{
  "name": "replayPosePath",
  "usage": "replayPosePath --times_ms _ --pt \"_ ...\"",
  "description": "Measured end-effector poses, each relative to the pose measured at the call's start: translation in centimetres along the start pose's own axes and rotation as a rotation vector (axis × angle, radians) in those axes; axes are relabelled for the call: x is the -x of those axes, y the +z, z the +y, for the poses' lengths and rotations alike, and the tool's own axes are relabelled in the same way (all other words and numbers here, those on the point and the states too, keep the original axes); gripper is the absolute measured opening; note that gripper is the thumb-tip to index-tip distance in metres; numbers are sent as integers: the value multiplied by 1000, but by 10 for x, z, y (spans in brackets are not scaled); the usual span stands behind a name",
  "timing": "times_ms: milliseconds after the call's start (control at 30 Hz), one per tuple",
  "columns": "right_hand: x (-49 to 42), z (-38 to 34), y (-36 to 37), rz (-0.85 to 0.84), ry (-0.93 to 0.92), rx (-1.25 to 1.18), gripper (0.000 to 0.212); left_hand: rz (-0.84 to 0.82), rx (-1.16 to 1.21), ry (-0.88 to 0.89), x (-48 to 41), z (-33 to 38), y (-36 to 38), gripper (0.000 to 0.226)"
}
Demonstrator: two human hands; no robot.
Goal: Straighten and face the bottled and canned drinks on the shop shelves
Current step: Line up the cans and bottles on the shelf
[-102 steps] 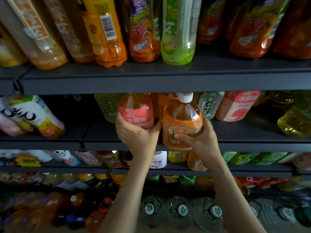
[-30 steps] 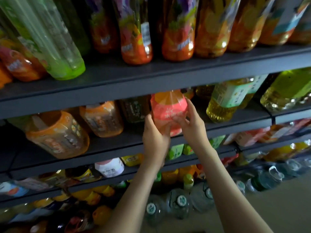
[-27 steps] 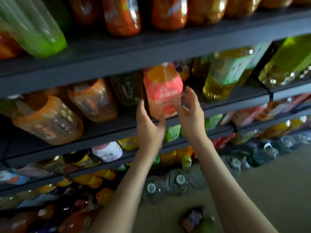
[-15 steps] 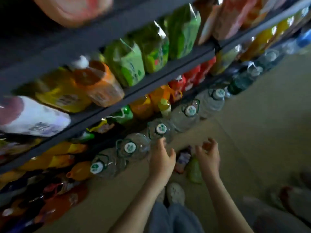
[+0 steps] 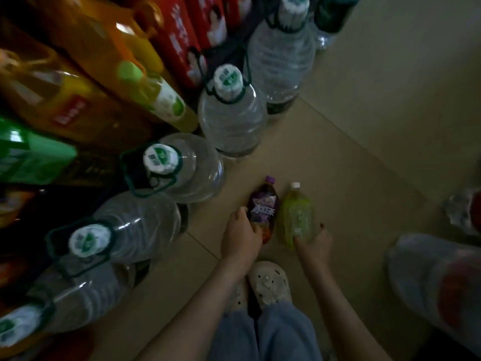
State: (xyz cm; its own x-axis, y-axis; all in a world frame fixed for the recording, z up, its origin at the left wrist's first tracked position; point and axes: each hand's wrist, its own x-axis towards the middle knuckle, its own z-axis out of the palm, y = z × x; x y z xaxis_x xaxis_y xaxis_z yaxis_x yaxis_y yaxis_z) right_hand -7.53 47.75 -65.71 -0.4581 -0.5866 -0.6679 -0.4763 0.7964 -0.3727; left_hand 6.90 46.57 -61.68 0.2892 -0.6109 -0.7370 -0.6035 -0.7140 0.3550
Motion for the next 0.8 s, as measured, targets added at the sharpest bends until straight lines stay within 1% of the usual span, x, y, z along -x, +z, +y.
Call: replayPosePath --times_ms 100,167,233,267,333,400,467,533,600,667,733,800 --pt "-25 14 36 -47 -42 -34 64 -3 -17 1 -21 -9 26 45" --pt "-29 15 54 -64 -78 -18 69 -5 -16 -34 -28 -14 35 44" --pt "-35 19 64 -44 -47 30 76 -11 -22 -55 -34 -19 39 44" --pt "-41 21 67 -35 -11 95 80 -16 -32 -54 -39 -20 40 44" --pt "-60 31 71 5 20 223 92 -18 -29 -44 -52 -23 43 44" --pt "-83 43 74 16 1 288 107 -12 -28 -25 -66 -27 47 44" --pt "-106 52 79 -15 -9 313 117 -17 -42 -10 -77 -32 51 45" --pt "-120 54 84 0 -7 303 124 -30 -38 1 -82 -37 53 43" --pt "-123 53 88 37 19 291 125 -41 -33 15 -79 -39 49 40" --pt "-113 45 82 43 61 251 118 -42 -18 37 -67 -35 38 38" --pt "-91 32 68 45 84 238 111 -35 32 47 -50 -26 22 38" --pt "-54 12 46 21 61 207 112 -42 97 41 -24 -10 2 39"
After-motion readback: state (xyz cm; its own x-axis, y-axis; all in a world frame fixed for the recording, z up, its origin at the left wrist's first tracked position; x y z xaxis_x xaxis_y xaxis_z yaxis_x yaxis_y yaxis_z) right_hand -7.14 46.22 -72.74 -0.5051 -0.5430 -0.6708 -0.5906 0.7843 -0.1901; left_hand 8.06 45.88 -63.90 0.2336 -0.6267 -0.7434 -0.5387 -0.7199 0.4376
